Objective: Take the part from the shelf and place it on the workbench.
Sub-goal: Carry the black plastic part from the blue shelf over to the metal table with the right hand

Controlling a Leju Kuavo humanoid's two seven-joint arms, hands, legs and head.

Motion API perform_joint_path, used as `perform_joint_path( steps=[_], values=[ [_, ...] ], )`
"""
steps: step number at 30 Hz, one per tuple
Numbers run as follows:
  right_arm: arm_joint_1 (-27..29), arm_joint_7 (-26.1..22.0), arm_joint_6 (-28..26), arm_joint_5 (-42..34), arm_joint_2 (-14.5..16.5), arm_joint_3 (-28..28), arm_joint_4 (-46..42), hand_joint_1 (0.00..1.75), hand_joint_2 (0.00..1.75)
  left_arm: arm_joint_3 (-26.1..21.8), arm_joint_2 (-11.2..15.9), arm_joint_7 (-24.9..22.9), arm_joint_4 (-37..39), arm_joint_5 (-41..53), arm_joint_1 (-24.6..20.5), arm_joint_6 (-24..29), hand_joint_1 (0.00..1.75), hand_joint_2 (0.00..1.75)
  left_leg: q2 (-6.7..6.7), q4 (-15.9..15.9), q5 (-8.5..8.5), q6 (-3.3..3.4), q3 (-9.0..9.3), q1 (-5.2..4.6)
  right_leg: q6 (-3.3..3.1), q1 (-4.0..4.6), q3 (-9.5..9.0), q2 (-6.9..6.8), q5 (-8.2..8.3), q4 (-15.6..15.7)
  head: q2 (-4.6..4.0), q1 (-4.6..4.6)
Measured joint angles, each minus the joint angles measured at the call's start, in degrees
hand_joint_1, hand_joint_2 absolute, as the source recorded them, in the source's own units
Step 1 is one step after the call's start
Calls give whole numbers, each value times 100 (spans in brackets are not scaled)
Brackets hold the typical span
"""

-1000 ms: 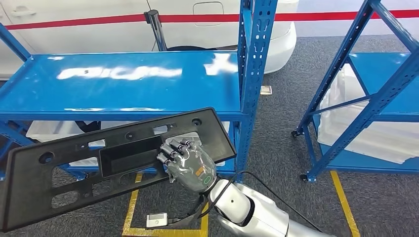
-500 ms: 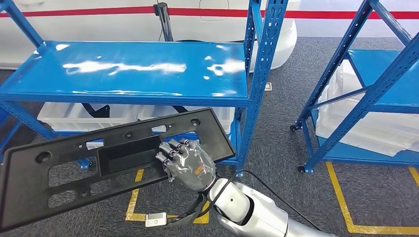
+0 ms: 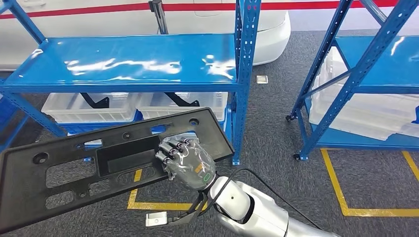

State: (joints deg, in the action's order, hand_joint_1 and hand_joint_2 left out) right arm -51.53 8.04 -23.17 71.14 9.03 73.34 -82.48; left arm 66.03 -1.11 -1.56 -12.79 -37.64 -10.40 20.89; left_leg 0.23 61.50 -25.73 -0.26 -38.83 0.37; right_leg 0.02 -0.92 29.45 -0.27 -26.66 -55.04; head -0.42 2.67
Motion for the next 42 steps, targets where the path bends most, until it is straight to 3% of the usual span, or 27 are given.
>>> perform_joint_path(
  steps=[2,4,5,7,9,10,12,13,14,16,17,18,20,22,24,25,27,28,30,32,33,34,35,37,39,40,42],
  values=[
    [-1,1,-5,-16,7,3,1,175,175,0,0,-3,0,7,-1,-3,0,175,0,765,-462,-55,-158,23,-19,3,166,-1,131,-6,0,0],
    [3,5,-20,-30,7,11,2,175,175,0,0,-7,0,31,-4,-17,0,175,-1,1052,-399,-73,-71,37,-12,5,340,1,260,-12,0,-1],
    [5,8,-30,-27,7,14,2,175,175,0,0,-12,0,46,-8,-25,0,175,-1,899,-234,-65,110,40,-1,5,423,4,324,-15,0,-1],
    [4,17,-51,2,14,17,2,175,175,0,1,-24,0,69,-27,-32,0,175,-8,106,-16,-19,702,28,35,11,553,12,437,-17,0,-1],
    [-1,33,-79,72,25,17,3,175,175,0,3,-45,0,91,-47,-33,0,175,-24,-668,-65,59,1173,-13,95,16,620,9,549,0,0,-2],
    [-2,39,-95,111,31,18,3,175,175,0,4,-58,0,102,-51,-34,0,175,-31,-849,-103,95,1256,-38,130,12,640,3,608,19,0,-2],
    [0,48,-126,182,33,19,8,175,175,0,4,-81,0,116,-46,-40,0,175,-25,-916,-10,170,1202,-50,203,-4,680,2,677,47,0,-3],
    [2,53,-134,211,31,20,13,175,175,0,4,-86,0,123,-44,-43,0,175,-18,-934,52,215,1155,-43,230,-7,728,8,580,-19,0,-4],
    [7,57,-139,240,25,23,19,175,175,0,4,-89,0,131,-43,-45,0,175,-10,-946,123,262,1095,-34,249,-8,803,14,366,-200,0,-5],
    [26,63,-142,292,13,29,35,175,175,0,4,-89,0,144,-45,-48,0,175,-4,-944,250,323,953,-37,265,-9,1004,20,-264,-916,0,-8],
    [39,64,-142,308,5,33,45,175,175,0,4,-89,0,148,-45,-49,0,175,-2,-937,314,336,875,-44,270,-9,1086,21,-487,-1330,0,-7],
    [51,66,-142,321,-2,35,55,175,175,0,4,-89,0,149,-45,-51,0,175,0,-929,376,338,794,-50,274,-7,1116,22,-562,-1645,0,-8],
    [65,67,-142,337,-11,39,66,175,175,0,4,-89,0,150,-45,-52,0,175,3,-894,486,327,626,-52,268,-7,930,21,-320,-1724,0,-8],
    [66,67,-142,359,-9,40,67,175,175,0,4,-89,0,152,-45,-53,0,175,2,-828,570,290,471,-55,243,-3,375,21,-65,-1033,0,-9],
    [58,69,-143,376,5,41,66,175,175,0,4,-88,0,154,-49,-54,0,175,1,-760,649,236,362,-69,206,15,-142,28,-136,-228,0,-6],
    [55,70,-144,379,12,42,66,175,175,0,5,-87,0,155,-52,-54,0,175,3,-745,697,207,323,-74,185,30,-245,32,-201,-23,0,-5],
    [53,72,-146,381,14,44,70,175,175,0,8,-86,0,155,-46,-54,0,175,2,-735,768,147,262,-53,123,36,-201,24,-164,48,0,-6],
    [52,74,-146,382,14,45,76,175,175,0,10,-86,0,153,-38,-56,0,175,-1,-680,690,112,215,-39,85,31,-147,18,-106,47,0,-4],
    [49,81,-147,389,13,47,91,175,175,0,14,-80,0,151,-26,-63,0,175,-9,-253,235,31,55,1,15,7,-16,3,16,57,0,0],
    [51,85,-148,411,15,51,105,175,175,0,13,-65,0,152,-29,-71,0,175,-9,523,-276,-43,-142,29,-11,8,127,3,124,56,0,2],
    [53,86,-149,426,15,56,114,175,175,0,13,-54,0,154,-31,-72,0,175,-8,859,-361,-67,-199,41,-6,9,201,2,179,55,0,2],
    [55,86,-149,442,15,63,125,175,175,0,13,-42,0,156,-32,-75,0,175,-8,1043,-305,-82,-187,49,1,10,273,1,235,54,0,2],
    [56,87,-149,460,15,68,134,175,175,0,13,-28,0,158,-33,-78,0,175,-8,1029,-150,-84,-86,56,13,10,342,1,288,53,0,2],
    [55,97,-151,490,19,72,143,175,175,0,14,-10,0,161,-41,-82,0,175,-8,389,133,-52,411,59,47,10,448,3,383,52,0,2],
    [48,122,-156,511,30,70,144,175,175,0,15,-5,0,162,-60,-83,0,175,-12,-483,80,25,965,24,101,21,505,0,462,50,0,1],
    [45,134,-159,526,36,70,145,175,175,0,15,-5,0,163,-70,-83,0,175,-15,-744,6,64,1108,0,134,23,523,-7,499,52,0,-1],
    [47,151,-165,556,41,70,146,175,175,0,15,-5,0,165,-71,-84,0,175,-24,-895,-13,146,1146,-20,199,21,554,-32,550,38,0,-2]
  ],
)
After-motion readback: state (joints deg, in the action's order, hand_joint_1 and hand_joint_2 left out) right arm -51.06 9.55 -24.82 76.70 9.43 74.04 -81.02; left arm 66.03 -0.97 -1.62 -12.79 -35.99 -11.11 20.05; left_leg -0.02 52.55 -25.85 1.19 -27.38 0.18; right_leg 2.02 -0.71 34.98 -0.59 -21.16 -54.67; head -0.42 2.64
